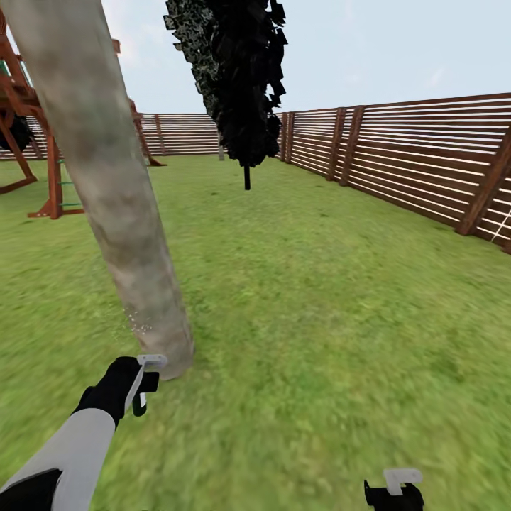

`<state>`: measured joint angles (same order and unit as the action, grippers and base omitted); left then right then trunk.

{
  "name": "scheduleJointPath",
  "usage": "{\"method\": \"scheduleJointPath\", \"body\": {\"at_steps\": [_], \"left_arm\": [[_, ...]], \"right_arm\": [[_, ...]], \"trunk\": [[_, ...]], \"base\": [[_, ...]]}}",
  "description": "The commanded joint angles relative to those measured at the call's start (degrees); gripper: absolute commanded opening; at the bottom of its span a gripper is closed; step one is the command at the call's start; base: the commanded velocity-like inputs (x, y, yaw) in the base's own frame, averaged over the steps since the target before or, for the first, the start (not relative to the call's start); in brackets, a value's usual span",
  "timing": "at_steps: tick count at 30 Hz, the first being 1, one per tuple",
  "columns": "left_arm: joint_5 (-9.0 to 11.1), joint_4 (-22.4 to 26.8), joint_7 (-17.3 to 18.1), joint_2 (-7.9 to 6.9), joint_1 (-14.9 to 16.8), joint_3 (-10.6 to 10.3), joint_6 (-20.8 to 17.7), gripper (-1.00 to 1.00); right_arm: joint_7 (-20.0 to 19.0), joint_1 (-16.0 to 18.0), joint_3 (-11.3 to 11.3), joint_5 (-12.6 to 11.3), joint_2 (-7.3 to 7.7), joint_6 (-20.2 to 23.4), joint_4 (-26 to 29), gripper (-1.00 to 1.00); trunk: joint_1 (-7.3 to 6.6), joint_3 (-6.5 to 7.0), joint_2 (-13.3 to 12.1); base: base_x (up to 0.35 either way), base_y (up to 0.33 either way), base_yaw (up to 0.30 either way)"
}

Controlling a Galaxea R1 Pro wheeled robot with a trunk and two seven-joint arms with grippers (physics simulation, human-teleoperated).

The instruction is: In the garden, pick up the pesticide atomizer on the floor and spray pesticide onto both trees until each tree trunk is fully covered.

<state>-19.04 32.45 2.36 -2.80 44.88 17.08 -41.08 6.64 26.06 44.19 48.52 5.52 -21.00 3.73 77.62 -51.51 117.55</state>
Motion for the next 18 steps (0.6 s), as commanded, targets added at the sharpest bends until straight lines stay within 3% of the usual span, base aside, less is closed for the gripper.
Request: {"method": "scheduleJointPath", "body": {"at_steps": [1,15,18], "left_arm": [[-0.39,0.07,0.22,0.06,0.04,0.24,-0.23,-1.00],[-0.39,0.07,0.26,0.07,0.04,0.32,-0.23,-1.00],[-0.39,0.07,0.28,0.07,0.03,0.32,-0.23,-1.00]], "right_arm": [[0.30,0.04,0.36,0.61,0.02,-0.19,-0.15,1.00],[0.30,0.04,0.37,0.61,0.02,-0.18,-0.18,1.00],[0.30,0.04,0.37,0.55,0.02,-0.18,-0.13,1.00]], "trunk": [[0.00,-0.05,0.02],[0.00,-0.05,0.02],[0.00,-0.05,0.02]], "base": [[0.016,-0.269,0.234],[0.042,-0.271,0.270],[0.159,-0.254,0.047]]}}
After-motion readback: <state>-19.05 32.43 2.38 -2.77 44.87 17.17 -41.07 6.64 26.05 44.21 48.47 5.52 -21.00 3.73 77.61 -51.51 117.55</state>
